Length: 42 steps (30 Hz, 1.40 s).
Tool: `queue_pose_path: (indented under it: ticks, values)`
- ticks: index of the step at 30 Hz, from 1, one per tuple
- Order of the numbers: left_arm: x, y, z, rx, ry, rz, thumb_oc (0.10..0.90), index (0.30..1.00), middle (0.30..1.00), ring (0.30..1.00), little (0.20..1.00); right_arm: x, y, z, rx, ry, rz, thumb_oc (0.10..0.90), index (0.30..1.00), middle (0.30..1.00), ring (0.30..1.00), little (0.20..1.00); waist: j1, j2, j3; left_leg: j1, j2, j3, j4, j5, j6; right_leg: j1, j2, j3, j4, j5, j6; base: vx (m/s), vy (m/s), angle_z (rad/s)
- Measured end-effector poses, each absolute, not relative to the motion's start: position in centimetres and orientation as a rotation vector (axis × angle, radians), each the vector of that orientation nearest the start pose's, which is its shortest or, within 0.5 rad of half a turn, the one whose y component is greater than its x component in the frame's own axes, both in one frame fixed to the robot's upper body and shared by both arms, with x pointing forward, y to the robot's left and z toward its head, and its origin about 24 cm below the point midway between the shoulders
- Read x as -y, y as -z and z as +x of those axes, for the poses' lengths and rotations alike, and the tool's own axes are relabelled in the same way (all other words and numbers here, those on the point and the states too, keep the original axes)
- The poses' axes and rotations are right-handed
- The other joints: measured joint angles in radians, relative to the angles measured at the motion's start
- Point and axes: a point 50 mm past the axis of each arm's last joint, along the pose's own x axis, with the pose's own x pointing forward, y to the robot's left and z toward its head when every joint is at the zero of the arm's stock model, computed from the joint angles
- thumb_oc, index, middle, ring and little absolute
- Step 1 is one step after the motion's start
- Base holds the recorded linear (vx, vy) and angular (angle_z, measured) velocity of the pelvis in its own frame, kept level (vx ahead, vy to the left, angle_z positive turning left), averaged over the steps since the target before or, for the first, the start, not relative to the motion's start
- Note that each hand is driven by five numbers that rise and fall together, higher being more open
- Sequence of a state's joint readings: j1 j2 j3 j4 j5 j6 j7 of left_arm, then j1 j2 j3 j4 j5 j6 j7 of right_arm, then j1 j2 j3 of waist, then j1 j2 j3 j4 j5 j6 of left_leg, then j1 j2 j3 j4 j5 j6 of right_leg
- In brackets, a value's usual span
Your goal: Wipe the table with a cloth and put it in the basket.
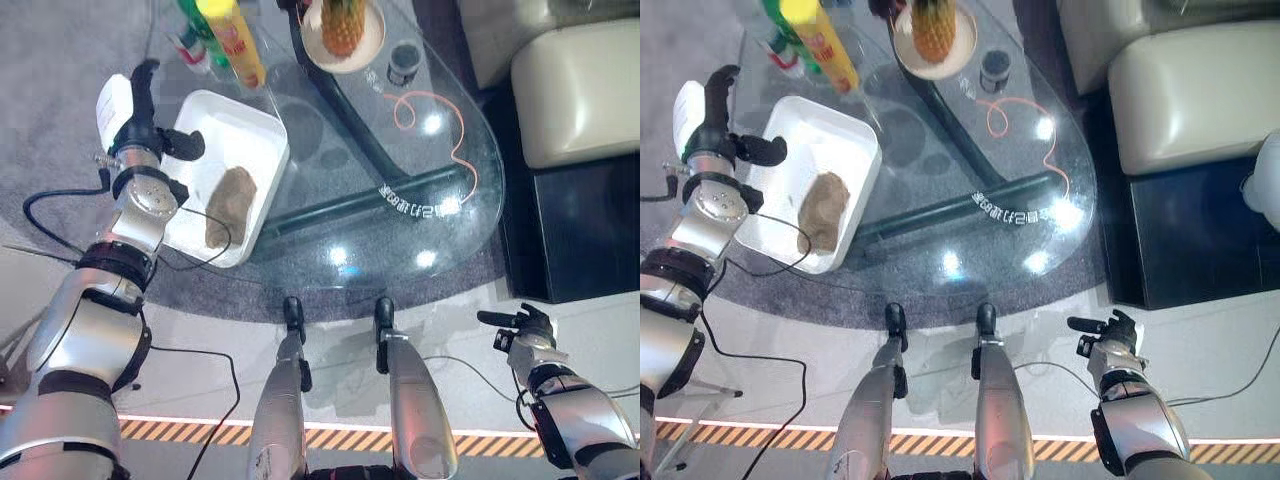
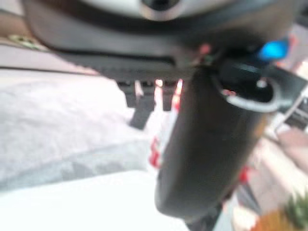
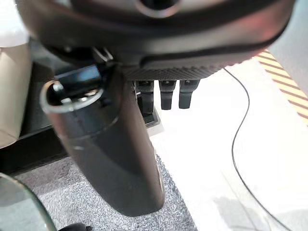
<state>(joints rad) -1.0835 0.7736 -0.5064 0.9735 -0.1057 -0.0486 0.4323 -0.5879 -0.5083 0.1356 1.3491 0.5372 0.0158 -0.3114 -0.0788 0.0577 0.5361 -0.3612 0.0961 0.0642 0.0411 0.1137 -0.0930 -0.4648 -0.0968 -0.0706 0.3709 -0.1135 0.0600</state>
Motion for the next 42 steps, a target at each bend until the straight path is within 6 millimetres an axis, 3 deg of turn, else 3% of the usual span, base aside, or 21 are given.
queue_pose_path:
  ticks: [6,8,9,12,17,20,21,23,24,26,29,33,36,37,42]
  values:
    - [-30.9,-24.3,37.7,0.282,-0.603,0.758,0.8,0.9,0.9,0.9,0.9,33.5,5.2,24.1,-0.785,0.677,-0.172,0.8,0.9,0.9,0.9,0.9,0.027,0.014,-0.034,0.087,0.002,0.006,-0.056,0.005,0.008,0.101,0.005,-0.001,-0.085,0.026,0.006,0.07,-0.015,-0.03]
    - [-32.4,-23.4,36.7,0.265,-0.639,0.727,0.8,0.9,0.9,0.9,0.9,33.5,6.0,23.0,-0.819,0.65,-0.18,0.8,0.9,0.9,0.9,0.9,0.026,0.017,-0.034,0.155,0.0,0.007,-0.075,0.01,0.012,0.185,0.005,-0.003,-0.141,0.041,0.014,0.19,-0.013,-0.07]
    - [-33.1,-21.3,36.0,0.224,-0.635,0.723,0.8,0.9,0.9,0.9,0.9,33.6,6.9,21.7,-0.855,0.639,-0.19,0.8,0.9,0.9,0.9,0.9,0.02,0.024,-0.059,0.205,0.001,0.007,-0.101,0.01,0.012,0.245,0.008,-0.005,-0.19,0.05,0.019,0.17,-0.001,-0.04]
    - [-34.1,-17.1,34.7,0.112,-0.619,0.737,0.8,0.9,0.9,0.9,0.9,34.1,8.7,18.1,-0.957,0.632,-0.221,0.8,0.9,0.9,0.9,0.9,0.022,0.042,-0.175,0.215,-0.002,0.006,-0.126,0.009,0.012,0.288,0.008,-0.012,-0.273,0.07,0.027,0.15,0.004,0.05]
    - [-36.7,-12.0,31.4,-0.062,-0.642,0.665,0.8,0.9,0.9,0.9,0.9,33.8,10.5,15.0,-1.1,0.542,-0.27,0.8,0.9,0.9,0.9,0.9,0.024,0.034,-0.235,0.283,-0.01,0.004,-0.127,0.007,0.008,0.428,0.004,-0.031,-0.416,0.113,0.03,0.1,-0.006,0.06]
    - [-38.3,-7.6,28.1,-0.221,-0.655,0.581,0.8,0.9,0.9,0.9,0.9,33.0,11.8,12.9,-1.209,0.467,-0.281,0.8,0.9,0.9,0.9,0.9,0.042,0.024,-0.287,0.316,-0.005,-0.001,-0.127,-0.004,-0.006,0.483,0.011,-0.034,-0.457,0.122,0.029,0.1,-0.014,0.04]
    - [-38.5,-5.2,26.6,-0.31,-0.646,0.523,0.8,0.9,0.9,0.9,0.9,32.9,12.1,12.1,-1.245,0.446,-0.297,0.8,0.9,0.9,0.9,0.9,0.05,0.024,-0.315,0.322,-0.006,-0.001,-0.127,-0.007,-0.007,0.49,0.011,-0.035,-0.457,0.12,0.03,0.07,-0.006,0.02]
    - [-38.5,-4.5,26.2,-0.339,-0.641,0.516,0.8,0.9,0.9,0.9,0.9,32.8,12.2,11.9,-1.254,0.439,-0.302,0.8,0.9,0.9,0.9,0.9,0.05,0.024,-0.319,0.327,-0.006,-0.002,-0.127,-0.007,-0.007,0.494,0.01,-0.035,-0.457,0.119,0.031,0.03,0.004,0.04]
    - [-38.1,0.9,22.4,-0.579,-0.592,0.465,0.8,0.9,0.9,0.9,0.9,32.5,12.7,10.7,-1.308,0.393,-0.311,0.8,0.9,0.9,0.9,0.9,0.062,0.021,-0.357,0.345,-0.006,-0.007,-0.127,-0.018,-0.006,0.515,0.011,-0.039,-0.458,0.114,0.032,0.02,0.007,0.07]
    - [-37.3,3.2,20.7,-0.684,-0.561,0.435,0.8,0.9,0.9,0.9,0.9,32.4,13.0,9.8,-1.333,0.386,-0.308,0.8,0.9,0.9,0.9,0.9,0.08,0.025,-0.379,0.343,0.003,-0.011,-0.128,-0.056,0.002,0.513,0.014,-0.045,-0.457,0.108,0.031,0.05,0.024,0.13]
    - [-36.4,8.2,15.1,-0.955,-0.489,0.377,0.8,0.9,0.9,0.9,0.9,31.4,13.8,8.4,-1.393,0.316,-0.296,0.8,0.9,0.9,0.9,0.9,0.082,0.007,-0.421,0.349,-0.004,-0.021,-0.134,-0.064,0.005,0.525,0.014,-0.056,-0.457,0.105,0.026,0.04,0.033,0.12]
    - [-34.0,12.1,9.2,-1.226,-0.36,0.294,0.8,0.9,0.9,0.9,0.9,30.7,14.3,7.1,-1.453,0.242,-0.309,0.8,0.9,0.9,0.9,0.9,0.096,0.006,-0.453,0.36,-0.004,-0.021,-0.135,-0.066,0.007,0.536,0.002,-0.058,-0.462,0.105,0.025,0.02,0.043,0.02]
    - [-31.5,13.9,7.0,-1.325,-0.243,0.24,0.8,0.9,0.9,0.9,0.9,30.5,14.5,6.4,-1.478,0.212,-0.33,0.8,0.9,0.9,0.9,0.9,0.103,0.015,-0.468,0.36,-0.005,-0.021,-0.135,-0.066,0.007,0.536,-0.001,-0.06,-0.463,0.105,0.025,0.0,0.023,0.01]
    - [-29.8,14.7,6.3,-1.353,-0.181,0.201,0.8,0.9,0.9,0.9,0.9,30.3,14.6,6.3,-1.482,0.2,-0.337,0.8,0.9,0.9,0.9,0.9,0.102,0.02,-0.473,0.361,-0.005,-0.02,-0.135,-0.066,0.007,0.54,-0.002,-0.06,-0.463,0.105,0.025,0.0,0.0,0.0]
    - [-25.7,16.1,6.3,-1.361,-0.067,0.112,0.8,0.9,0.9,0.9,0.9,29.7,14.9,6.2,-1.495,0.151,-0.357,0.8,0.9,0.9,0.9,0.9,0.098,0.018,-0.49,0.378,-0.008,-0.02,-0.135,-0.07,0.016,0.553,-0.003,-0.057,-0.463,0.101,0.03,0.0,0.001,-0.02]
